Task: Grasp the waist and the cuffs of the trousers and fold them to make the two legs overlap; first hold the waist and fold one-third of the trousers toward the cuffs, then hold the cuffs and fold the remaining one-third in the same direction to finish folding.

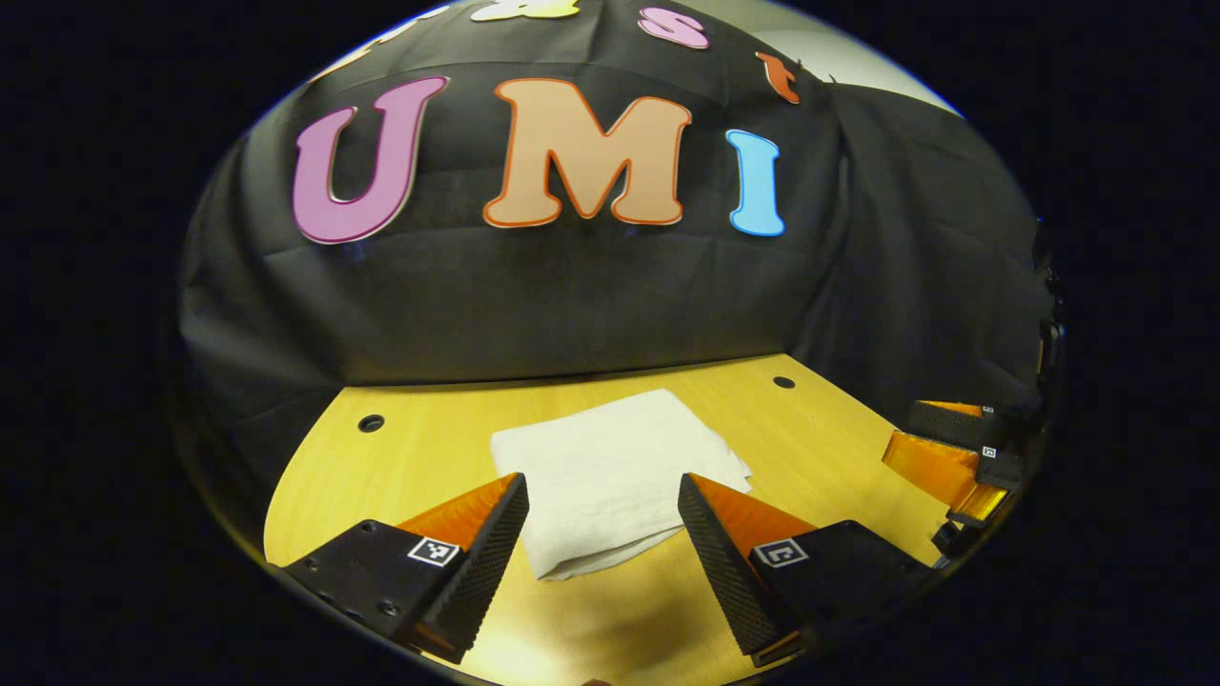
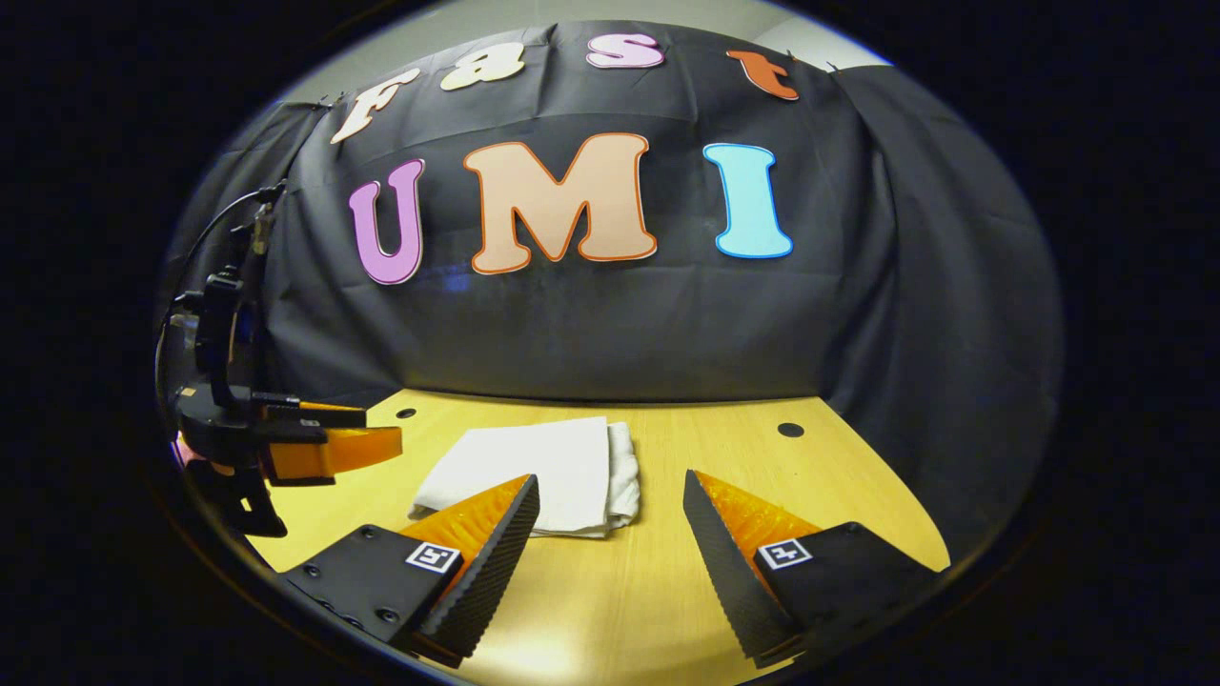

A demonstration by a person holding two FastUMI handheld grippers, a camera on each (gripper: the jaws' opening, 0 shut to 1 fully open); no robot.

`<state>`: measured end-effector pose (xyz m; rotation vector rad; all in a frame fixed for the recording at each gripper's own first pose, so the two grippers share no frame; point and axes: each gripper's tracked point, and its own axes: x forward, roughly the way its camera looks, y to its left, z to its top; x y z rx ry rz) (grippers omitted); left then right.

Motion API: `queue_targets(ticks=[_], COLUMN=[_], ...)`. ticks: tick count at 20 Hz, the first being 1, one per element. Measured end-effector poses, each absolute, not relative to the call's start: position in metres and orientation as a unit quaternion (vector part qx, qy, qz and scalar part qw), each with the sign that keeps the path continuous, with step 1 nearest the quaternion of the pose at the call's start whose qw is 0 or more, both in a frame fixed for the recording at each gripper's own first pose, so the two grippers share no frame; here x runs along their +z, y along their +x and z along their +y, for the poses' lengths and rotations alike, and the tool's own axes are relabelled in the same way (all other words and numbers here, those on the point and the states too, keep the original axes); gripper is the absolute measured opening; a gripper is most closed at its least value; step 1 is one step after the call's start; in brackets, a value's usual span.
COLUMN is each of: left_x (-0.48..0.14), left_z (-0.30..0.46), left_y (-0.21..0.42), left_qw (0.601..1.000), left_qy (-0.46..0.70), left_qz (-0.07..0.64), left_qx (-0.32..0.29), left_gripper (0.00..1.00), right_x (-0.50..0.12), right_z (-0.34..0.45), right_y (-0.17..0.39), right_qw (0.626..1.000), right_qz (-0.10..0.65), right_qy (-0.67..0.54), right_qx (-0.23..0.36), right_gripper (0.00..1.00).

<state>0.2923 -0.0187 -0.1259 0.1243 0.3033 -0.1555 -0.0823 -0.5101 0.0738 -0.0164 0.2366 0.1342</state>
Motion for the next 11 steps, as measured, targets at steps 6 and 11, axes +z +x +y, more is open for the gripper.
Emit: queue_targets(ticks=[6, 11], left_x=[-0.139, -0.142], left_z=[0.019, 0.024], left_y=[0.265, 0.265], left_qw=[0.984, 0.983], left_qy=[0.048, 0.043], left_qz=[0.165, 0.170], left_qx=[-0.044, -0.049], left_gripper=[0.95, 0.96], right_x=[0.074, 0.072], right_z=[-0.502, -0.500], right_y=[-0.087, -0.093], right_qw=[0.991, 0.990], right_qz=[0.119, 0.126], right_qy=[-0.008, -0.024], right_qx=[0.063, 0.064], right_gripper=[0.98, 0.98])
